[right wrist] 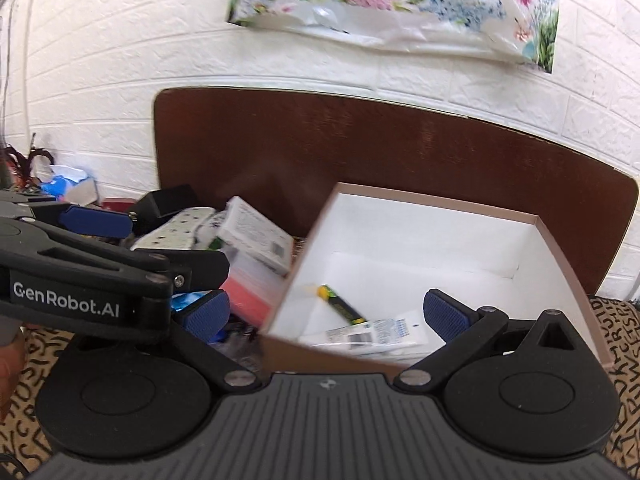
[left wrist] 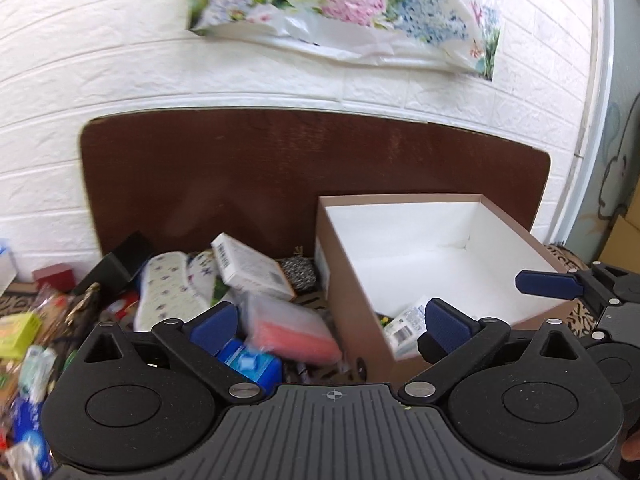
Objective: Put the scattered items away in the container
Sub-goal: 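Withdraw both tools from the box back toward the clutter, then grasp the clear bagged item with the left gripper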
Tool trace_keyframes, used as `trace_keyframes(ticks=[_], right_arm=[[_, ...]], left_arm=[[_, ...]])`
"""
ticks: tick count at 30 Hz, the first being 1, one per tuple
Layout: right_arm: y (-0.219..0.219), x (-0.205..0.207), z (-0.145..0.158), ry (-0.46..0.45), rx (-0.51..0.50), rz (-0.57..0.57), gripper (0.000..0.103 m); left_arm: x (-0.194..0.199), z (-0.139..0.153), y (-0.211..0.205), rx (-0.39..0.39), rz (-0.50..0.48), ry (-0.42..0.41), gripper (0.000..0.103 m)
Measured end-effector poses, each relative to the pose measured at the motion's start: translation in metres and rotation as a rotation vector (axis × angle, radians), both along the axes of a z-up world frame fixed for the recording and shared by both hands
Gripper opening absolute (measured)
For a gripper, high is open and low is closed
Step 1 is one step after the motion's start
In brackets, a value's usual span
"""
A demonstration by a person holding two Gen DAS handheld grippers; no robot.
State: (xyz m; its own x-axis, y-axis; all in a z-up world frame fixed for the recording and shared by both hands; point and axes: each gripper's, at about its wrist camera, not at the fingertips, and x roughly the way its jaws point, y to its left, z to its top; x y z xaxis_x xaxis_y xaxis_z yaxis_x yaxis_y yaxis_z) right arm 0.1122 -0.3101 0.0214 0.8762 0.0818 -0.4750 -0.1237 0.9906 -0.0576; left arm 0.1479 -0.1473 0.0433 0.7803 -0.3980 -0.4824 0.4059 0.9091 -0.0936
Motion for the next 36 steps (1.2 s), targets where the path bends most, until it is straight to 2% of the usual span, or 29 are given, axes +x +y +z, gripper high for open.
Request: trace_keyframes(ticks=[6,10,17,22,31,36], right_arm=[[0.032,-0.037,-0.02,-0.049,0.047,0.041,0.103],[0.055,-0.06,-0.041,-0.046,0.068,0.08,0.103],[0.103,-0.084,-0.081,0.024,0.05,0.176,0.103],[0.135,-0.091,-0.1,0.061,0.01,0.232,0.103],[0.185,-0.077,-0.105,0.087,0.035,0.337,0.103],[0.221,-0.068,-0.113,0.109,0.041,0.405,0.102]], left_arm=[[-0.047,-0.015,0.032,-0.01,0.076,-0.053,0.103],[-0.079,-0.03,0.05,0.038,0.121,-0.106,0.103],[-0.103,-0.072,0.092,0.031,0.169,0.042,0.103],[-0.109,-0.095,0.125,0.026,0.218,0.113,0.103],[-0.1,-0.09,0.209,-0.038,0.371,0.139,0.103],[-0.082,-0.094,0.247,-0.046,0.385,0.195,0.097]])
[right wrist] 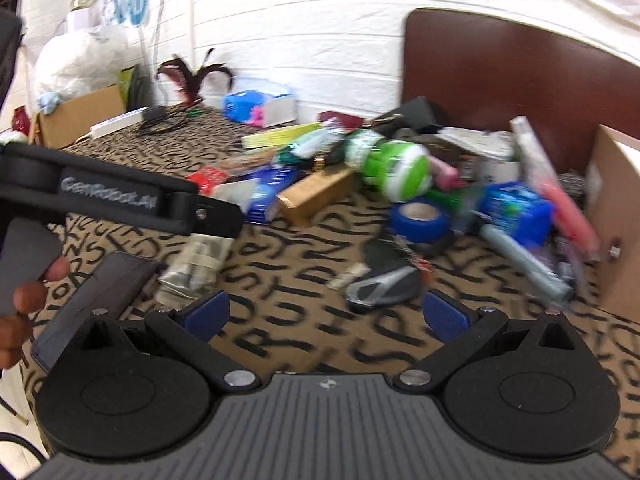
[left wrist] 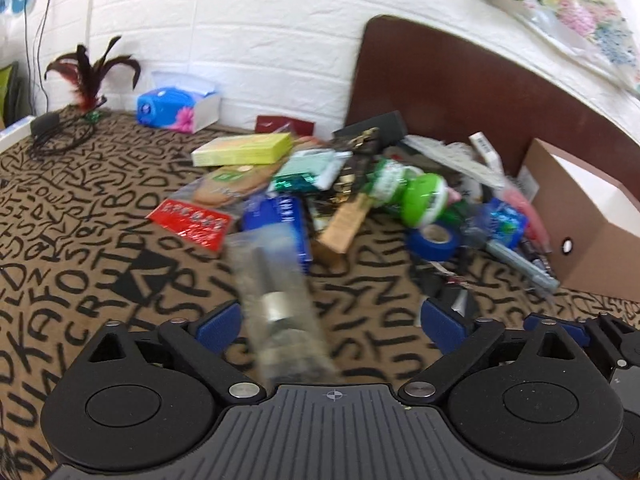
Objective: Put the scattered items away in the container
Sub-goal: 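Grasp the clear bagged item with the left gripper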
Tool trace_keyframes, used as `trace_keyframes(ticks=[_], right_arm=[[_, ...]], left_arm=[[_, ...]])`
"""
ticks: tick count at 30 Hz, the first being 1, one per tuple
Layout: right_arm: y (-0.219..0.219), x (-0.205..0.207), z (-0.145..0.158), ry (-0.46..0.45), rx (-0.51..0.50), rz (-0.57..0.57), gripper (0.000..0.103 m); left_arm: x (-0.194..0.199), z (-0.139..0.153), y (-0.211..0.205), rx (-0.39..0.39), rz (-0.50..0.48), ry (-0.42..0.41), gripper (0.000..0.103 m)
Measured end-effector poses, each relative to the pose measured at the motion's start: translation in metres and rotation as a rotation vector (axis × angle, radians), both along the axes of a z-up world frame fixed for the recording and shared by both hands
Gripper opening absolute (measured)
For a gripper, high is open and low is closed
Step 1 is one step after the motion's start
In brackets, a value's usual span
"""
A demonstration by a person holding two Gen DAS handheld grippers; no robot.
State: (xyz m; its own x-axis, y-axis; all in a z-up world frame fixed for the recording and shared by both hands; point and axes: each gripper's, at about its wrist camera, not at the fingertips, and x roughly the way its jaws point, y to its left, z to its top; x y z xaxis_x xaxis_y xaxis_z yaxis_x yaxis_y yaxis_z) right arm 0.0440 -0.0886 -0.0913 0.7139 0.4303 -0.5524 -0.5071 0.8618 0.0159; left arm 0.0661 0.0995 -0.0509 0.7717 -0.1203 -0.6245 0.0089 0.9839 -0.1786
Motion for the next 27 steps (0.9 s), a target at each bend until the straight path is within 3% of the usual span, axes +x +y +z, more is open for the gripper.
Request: trace_keyframes(ticks=[9,14,21,27], right_arm=[[0.047,0.014,-0.007,0.051,0.019,0.08,0.094],[0.063,0.023,-0.009,0.084,0.04,0.092,0.08],[0.084,0.037,-0.015,0.136,0.072,0.129,0.055],[0.089,0.045,-0.022,0.161,0.084,0.109,0.056]], left_arm=[[0.025,-0.021,0.032,-0.089,-0.089,0.122,0.081],[0.042,-0.029,0.041,-0.095,-0.113,0.175,0.076],[0.052,-0.031,0.047,-0.102,-0.17,0.205,0.059],[0.058,-0.033,0.042,-0.074,-0.186,0.196,0.058]])
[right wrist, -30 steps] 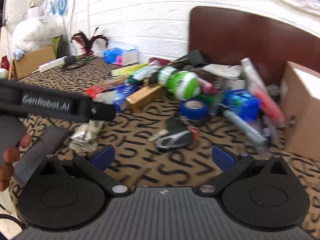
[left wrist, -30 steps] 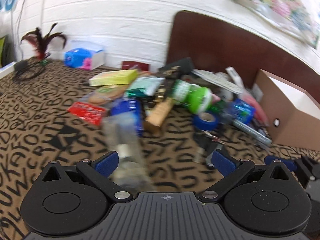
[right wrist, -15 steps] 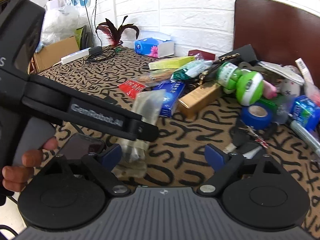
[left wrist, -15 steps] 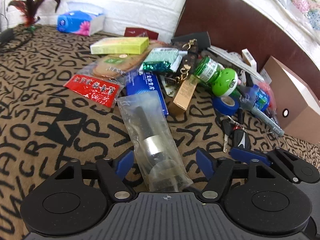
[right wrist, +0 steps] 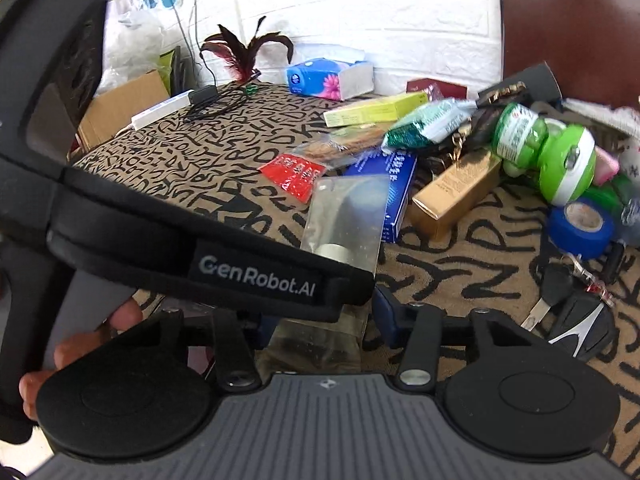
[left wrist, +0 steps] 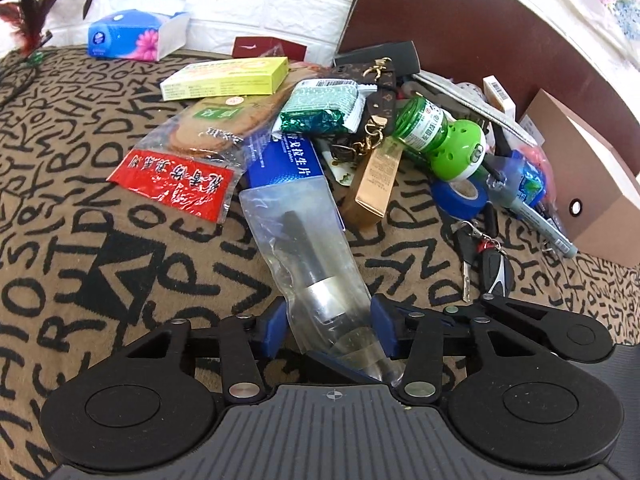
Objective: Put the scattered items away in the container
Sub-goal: 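Grasp the clear bagged item with the left gripper, then carry the bagged item with the left gripper over the brown box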
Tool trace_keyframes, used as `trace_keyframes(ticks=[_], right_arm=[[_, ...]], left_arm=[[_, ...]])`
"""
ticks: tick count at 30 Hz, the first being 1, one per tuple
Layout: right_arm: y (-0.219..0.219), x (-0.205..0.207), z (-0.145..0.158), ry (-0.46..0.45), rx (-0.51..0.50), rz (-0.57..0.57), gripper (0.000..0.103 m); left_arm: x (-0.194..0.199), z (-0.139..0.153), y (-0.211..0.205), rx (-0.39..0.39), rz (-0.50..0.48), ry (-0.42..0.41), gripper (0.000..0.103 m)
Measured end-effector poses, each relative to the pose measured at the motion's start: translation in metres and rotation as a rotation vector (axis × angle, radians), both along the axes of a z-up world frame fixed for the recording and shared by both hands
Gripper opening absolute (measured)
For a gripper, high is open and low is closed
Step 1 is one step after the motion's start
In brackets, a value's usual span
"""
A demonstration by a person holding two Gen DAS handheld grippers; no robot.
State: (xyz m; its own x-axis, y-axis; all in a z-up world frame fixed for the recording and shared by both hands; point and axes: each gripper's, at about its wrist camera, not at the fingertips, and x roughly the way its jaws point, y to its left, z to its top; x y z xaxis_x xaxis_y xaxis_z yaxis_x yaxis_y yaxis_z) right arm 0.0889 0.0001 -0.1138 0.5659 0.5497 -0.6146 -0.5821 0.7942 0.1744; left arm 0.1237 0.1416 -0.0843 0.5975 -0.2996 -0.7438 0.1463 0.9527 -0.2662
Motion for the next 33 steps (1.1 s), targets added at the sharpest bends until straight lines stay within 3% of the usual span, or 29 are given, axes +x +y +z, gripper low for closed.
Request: trace_keyframes(ticks=[5,9,11,17,23,33], right_arm=[[-0.007,0.003,-0.002,0.028,0.023,-0.007,0.05],[-0.016,0.001,0.0,0.047,0.022,-0.013,0.047],[-0.022,-0.001,0.001,0.058,0.029,-0.031,0.047],[-0.053,-0.012,0.007,0.07,0.035,-0.096,0.045],[-0.099,-0.028,0.016,0.03,0.031,-0.185,0.038],[-0.188,-0.039,0.049,-0.089,0.063,-0.351,0.036]], left_arm=[[0.003,0.001,-0.002,-0.012,-0.007,0.014,0.056],[0.001,0.0,-0.008,-0.022,-0.006,0.025,0.063],[-0.001,0.001,-0.016,-0.023,-0.022,0.027,0.056],[-0.006,0.002,-0.048,-0.037,-0.071,0.041,0.05],[-0.011,0.012,-0.096,-0.045,-0.148,0.03,0.048],[-0.004,0.05,-0.198,-0.061,-0.29,-0.044,0.049]])
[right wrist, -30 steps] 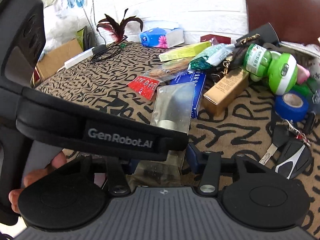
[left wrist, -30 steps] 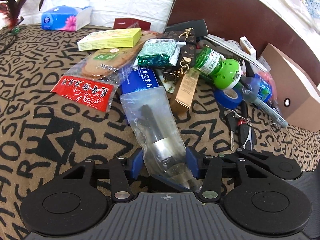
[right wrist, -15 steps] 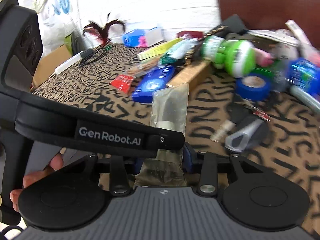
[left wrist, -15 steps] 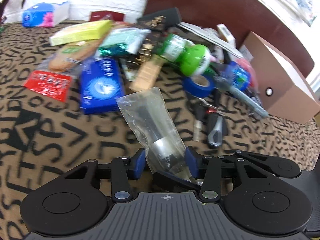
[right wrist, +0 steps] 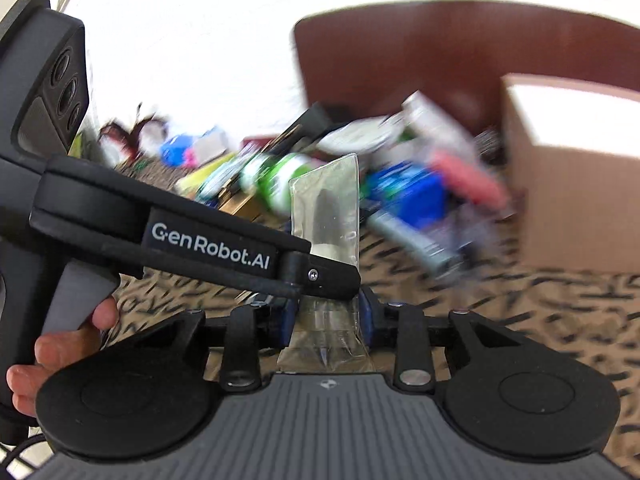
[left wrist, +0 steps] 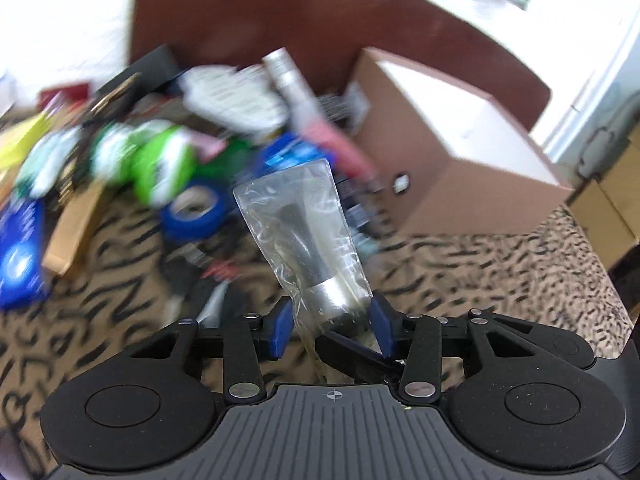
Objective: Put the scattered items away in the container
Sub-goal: 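Carry the bagged item with the left gripper over the brown box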
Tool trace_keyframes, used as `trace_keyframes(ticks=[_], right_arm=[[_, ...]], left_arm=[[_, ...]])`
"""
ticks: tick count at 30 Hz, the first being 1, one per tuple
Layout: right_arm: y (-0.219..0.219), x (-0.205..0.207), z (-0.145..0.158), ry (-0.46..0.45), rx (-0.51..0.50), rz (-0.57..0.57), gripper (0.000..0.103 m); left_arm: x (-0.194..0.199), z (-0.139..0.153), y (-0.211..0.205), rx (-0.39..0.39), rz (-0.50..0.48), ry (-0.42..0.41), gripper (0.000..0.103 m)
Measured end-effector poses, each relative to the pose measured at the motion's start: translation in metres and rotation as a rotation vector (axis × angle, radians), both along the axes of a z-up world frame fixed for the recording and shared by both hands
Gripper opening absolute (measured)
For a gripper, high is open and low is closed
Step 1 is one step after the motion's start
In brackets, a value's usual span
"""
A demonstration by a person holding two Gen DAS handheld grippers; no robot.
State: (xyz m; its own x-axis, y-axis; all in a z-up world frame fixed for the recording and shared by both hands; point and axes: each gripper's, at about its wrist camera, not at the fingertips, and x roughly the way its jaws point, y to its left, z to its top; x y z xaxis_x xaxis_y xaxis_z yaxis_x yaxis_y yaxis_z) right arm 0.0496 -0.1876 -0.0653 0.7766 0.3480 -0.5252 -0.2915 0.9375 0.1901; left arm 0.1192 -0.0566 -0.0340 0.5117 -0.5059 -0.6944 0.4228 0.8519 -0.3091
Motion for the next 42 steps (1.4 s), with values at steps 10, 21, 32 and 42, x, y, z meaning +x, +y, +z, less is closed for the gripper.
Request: trace_keyframes(ticks=[10,21,32,42], right_arm=[[-0.082,0.021,0.06,-0.18,-0.029,-0.142,0.036],[-0.155,0.081,0.091,-0.212,-0.068,-0.235,0.036],[-0.216,0.121,0.065,-0.094,-0.068,-0.267,0.037],[-0.248,0.151,0.039,-0.009,-0.056,-0.29,0.038]], left_arm=[[0.031,0.071,-0.105,-0.045,-0.115,-0.153,0.051],[0.094,0.1,-0.198,-0.132,-0.18,-0.158,0.053],[0.154,0.057,-0.264,-0.16,-0.198,-0.038,0.057],[0.193,0.024,-0.302,-0.157,-0.189,0.066,0.057]])
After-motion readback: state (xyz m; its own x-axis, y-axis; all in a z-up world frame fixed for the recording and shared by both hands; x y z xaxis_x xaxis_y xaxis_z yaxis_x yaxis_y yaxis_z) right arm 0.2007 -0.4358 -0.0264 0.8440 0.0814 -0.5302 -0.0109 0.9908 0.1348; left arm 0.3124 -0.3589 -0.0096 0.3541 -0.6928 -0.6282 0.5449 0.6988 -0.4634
